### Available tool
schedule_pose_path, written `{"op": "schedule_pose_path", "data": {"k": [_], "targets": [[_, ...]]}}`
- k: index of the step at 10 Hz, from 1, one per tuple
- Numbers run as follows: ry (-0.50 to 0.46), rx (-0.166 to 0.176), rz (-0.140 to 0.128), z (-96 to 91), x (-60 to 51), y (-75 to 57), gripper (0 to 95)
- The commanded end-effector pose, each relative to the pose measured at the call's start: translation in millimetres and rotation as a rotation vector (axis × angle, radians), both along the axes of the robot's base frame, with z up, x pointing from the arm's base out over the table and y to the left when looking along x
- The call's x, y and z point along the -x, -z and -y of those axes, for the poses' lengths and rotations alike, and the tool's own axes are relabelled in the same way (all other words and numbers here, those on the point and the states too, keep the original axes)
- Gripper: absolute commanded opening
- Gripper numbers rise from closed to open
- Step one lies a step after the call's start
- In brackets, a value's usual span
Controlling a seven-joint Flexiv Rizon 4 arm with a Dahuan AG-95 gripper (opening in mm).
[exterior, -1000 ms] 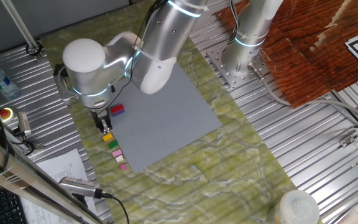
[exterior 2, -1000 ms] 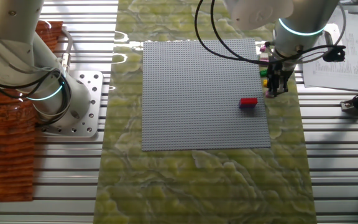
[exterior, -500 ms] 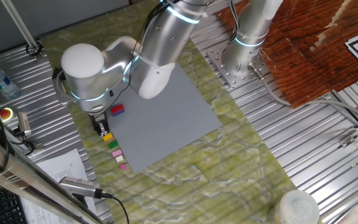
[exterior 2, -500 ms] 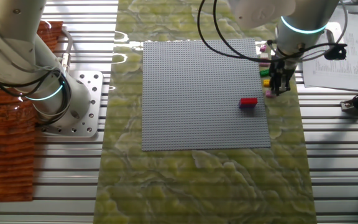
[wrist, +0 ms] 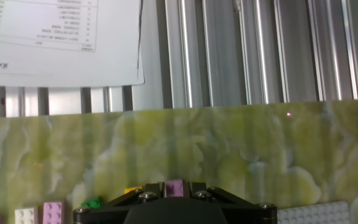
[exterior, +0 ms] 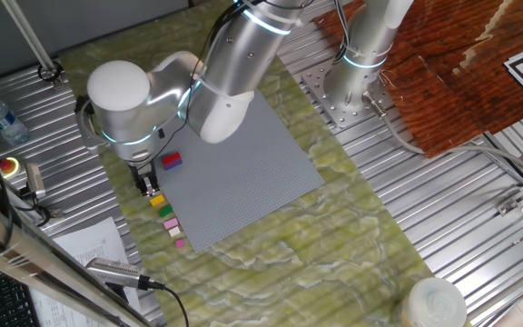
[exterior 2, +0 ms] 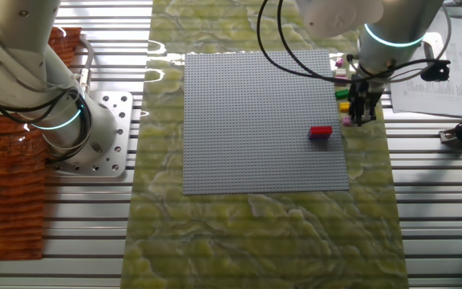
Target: Stack small Lego blocks one on top of the other
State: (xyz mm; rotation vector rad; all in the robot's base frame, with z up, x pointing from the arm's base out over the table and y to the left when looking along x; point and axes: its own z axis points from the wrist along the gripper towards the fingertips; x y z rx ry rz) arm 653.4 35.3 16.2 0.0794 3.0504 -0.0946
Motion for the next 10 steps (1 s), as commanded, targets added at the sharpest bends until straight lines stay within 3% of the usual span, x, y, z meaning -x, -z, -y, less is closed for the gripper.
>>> {"op": "schedule_pose_path", "data": {"k": [1, 10], "targets": [[0.001, 0.000, -0.006, 0.5, 0.2, -0.8, 19.0], [0.022, -0.002, -0.020, 1.4, 0.1, 3.3, 19.0]]}}
